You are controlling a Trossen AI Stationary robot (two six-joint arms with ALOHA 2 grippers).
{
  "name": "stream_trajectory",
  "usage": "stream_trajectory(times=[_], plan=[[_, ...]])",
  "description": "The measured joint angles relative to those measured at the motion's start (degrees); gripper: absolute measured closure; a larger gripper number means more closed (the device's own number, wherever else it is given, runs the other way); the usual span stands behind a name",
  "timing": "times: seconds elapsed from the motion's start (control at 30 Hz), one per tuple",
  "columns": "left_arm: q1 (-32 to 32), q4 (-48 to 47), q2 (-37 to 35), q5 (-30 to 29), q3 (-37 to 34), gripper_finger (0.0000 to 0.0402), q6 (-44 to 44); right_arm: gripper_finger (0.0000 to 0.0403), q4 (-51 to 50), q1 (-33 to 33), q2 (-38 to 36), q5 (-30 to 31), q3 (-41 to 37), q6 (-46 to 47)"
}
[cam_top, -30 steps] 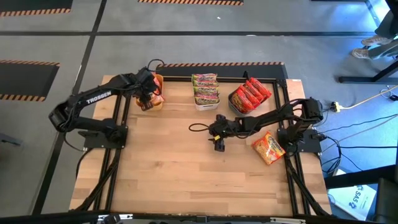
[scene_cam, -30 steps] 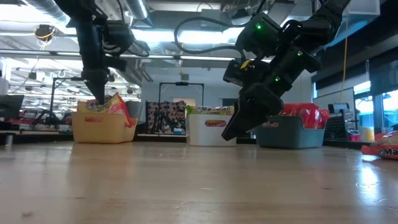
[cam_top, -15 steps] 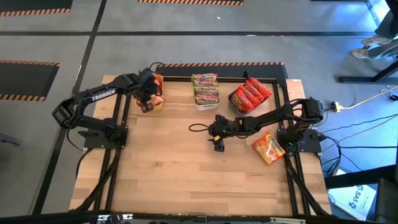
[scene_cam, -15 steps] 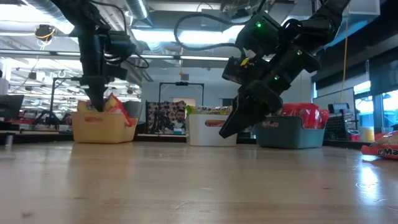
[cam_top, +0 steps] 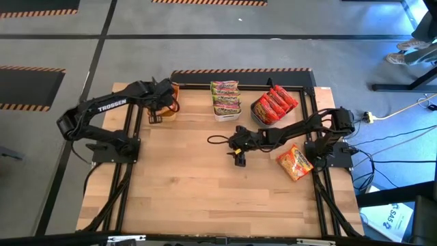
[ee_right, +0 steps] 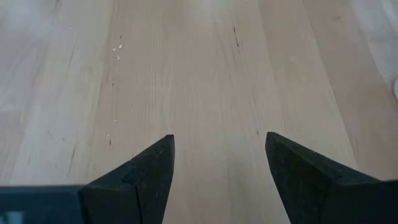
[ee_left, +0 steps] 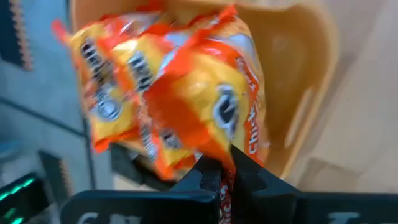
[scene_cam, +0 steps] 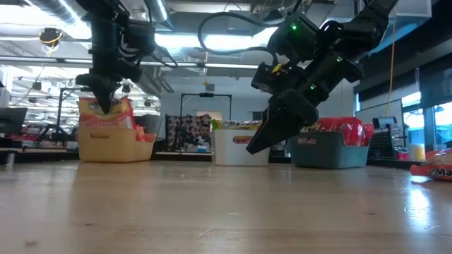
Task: Sort Maruchan noodles
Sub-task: Put the orange noodle pack into the yellow bin
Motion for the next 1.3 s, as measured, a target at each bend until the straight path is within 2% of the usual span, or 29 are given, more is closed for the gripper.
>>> stream_trajectory(times=[0.1, 0.4, 0.63, 0.87, 1.0, 1.13, 1.2, 1.3], plan=[[-0.54, 0.26, 1.59, 3.26, -0.52, 0.0401, 0.05, 0.0165, 0.09, 0.0, 0.0, 0.01, 0.0, 0.0], [-0.57, 6.57, 10.41, 5.1, -2.41, 0.0396, -1.01, 0.0165, 0.11, 0.0, 0.0, 0.0, 0.0, 0.07], [-0.55, 8.59, 10.76, 4.05, -2.39, 0.0345, -3.22, 0.0165, 0.08, 0.0, 0.0, 0.02, 0.0, 0.09], [-1.94, 1.75, 6.59, 3.2, 1.96, 0.0292, -7.71, 0.0165, -0.12, 0.02, 0.0, 0.03, 0.92, 0.51], [-4.47, 1.02, 3.09, 3.21, 4.43, 0.0286, -10.62, 0.0165, -9.26, 0.07, -1.78, 0.06, 4.38, 1.51], [-7.86, 2.97, -0.8, 4.11, 5.48, 0.0285, -15.46, 0.0165, -21.05, 0.45, -6.76, 0.08, 7.35, 3.68], [-9.86, 6.91, -2.43, 7.56, 5.46, 0.0285, -20.18, 0.0166, -26.27, 1.3, -10.06, 0.91, 8.08, 6.37], [-13.09, 15.88, -3.44, 16.8, 5.17, 0.0285, -25.95, 0.018, -34.06, 3.79, -15.14, 1.59, 8.81, 13.27]])
